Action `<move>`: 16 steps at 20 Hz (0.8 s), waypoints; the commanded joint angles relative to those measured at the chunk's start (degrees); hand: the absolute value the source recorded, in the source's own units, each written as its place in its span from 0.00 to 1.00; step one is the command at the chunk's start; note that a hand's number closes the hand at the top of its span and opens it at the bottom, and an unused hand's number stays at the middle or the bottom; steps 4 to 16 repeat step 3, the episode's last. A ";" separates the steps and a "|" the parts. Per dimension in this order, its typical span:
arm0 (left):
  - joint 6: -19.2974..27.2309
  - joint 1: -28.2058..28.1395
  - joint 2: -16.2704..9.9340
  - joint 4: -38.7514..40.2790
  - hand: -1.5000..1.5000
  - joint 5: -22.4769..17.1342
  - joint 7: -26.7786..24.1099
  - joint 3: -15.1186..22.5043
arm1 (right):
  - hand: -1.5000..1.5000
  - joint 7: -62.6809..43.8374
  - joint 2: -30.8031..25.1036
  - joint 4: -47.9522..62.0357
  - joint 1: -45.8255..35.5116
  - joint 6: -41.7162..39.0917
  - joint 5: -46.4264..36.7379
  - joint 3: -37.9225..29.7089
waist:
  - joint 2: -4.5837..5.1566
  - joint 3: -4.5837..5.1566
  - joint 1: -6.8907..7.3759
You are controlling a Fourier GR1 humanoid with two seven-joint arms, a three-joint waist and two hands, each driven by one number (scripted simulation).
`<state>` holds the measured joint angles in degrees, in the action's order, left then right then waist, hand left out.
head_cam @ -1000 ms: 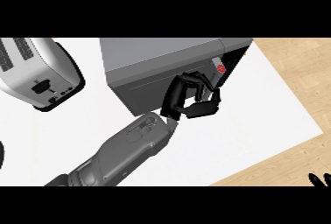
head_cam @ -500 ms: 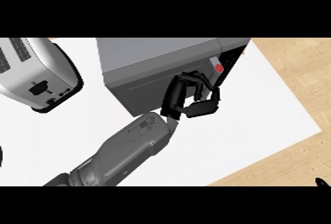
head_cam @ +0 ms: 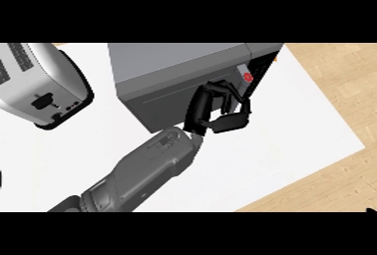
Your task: Pick up the milk, place it into the microwave and close the microwave
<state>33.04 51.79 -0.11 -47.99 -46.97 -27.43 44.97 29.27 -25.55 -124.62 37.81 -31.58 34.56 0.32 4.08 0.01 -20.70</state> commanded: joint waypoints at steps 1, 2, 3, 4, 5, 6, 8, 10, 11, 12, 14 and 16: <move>-1.55 5.25 0.11 4.94 1.00 -1.51 1.46 -2.20 | 0.00 0.11 -0.78 -0.42 0.51 -1.22 1.06 -0.32 | 0.86 -0.09 -0.62; -1.62 5.17 0.11 4.91 1.00 -1.34 0.81 -1.74 | 0.00 -0.02 -1.15 -0.74 0.63 -1.22 1.38 -0.85 | 0.85 -0.05 -0.85; -1.70 4.23 0.11 5.14 1.00 -1.64 0.02 -1.63 | 0.00 -0.11 -1.27 -0.75 1.24 -1.88 1.59 -0.25 | 0.85 -0.05 -0.72; -1.70 4.23 0.11 5.14 1.00 -1.64 0.02 -1.63 | 0.00 -0.11 -1.27 -0.75 1.24 -1.88 1.59 -0.25 | 0.85 -0.05 -0.72; -1.70 4.23 0.11 5.14 1.00 -1.64 0.02 -1.63 | 0.00 -0.11 -1.27 -0.75 1.24 -1.88 1.59 -0.25 | 0.85 -0.05 -0.72; -1.70 4.23 0.11 5.14 1.00 -1.64 0.02 -1.63 | 0.00 -0.11 -1.27 -0.75 1.24 -1.88 1.59 -0.25 | 0.85 -0.05 -0.72; -1.70 4.23 0.11 5.14 1.00 -1.64 0.02 -1.63 | 0.00 -0.11 -1.27 -0.75 1.24 -1.88 1.59 -0.25 | 0.85 -0.05 -0.72; -1.70 4.23 0.11 5.14 1.00 -1.64 0.02 -1.63 | 0.00 -0.11 -1.27 -0.75 1.24 -1.88 1.59 -0.25 | 0.85 -0.05 -0.72; -1.70 4.23 0.11 5.14 1.00 -1.64 0.02 -1.63 | 0.00 -0.11 -1.27 -0.75 1.24 -1.88 1.59 -0.25 | 0.85 -0.05 -0.72; -1.70 4.23 0.11 5.14 1.00 -1.64 0.02 -1.63 | 0.00 -0.11 -1.27 -0.75 1.24 -1.88 1.59 -0.25 | 0.85 -0.05 -0.72; -1.70 4.23 0.11 5.14 1.00 -1.64 0.02 -1.63 | 0.00 -0.11 -1.27 -0.75 1.24 -1.88 1.59 -0.25 | 0.85 -0.05 -0.72; -1.70 4.23 0.11 5.14 1.00 -1.64 0.02 -1.63 | 0.00 -0.11 -1.27 -0.75 1.24 -1.88 1.59 -0.25 | 0.85 -0.05 -0.72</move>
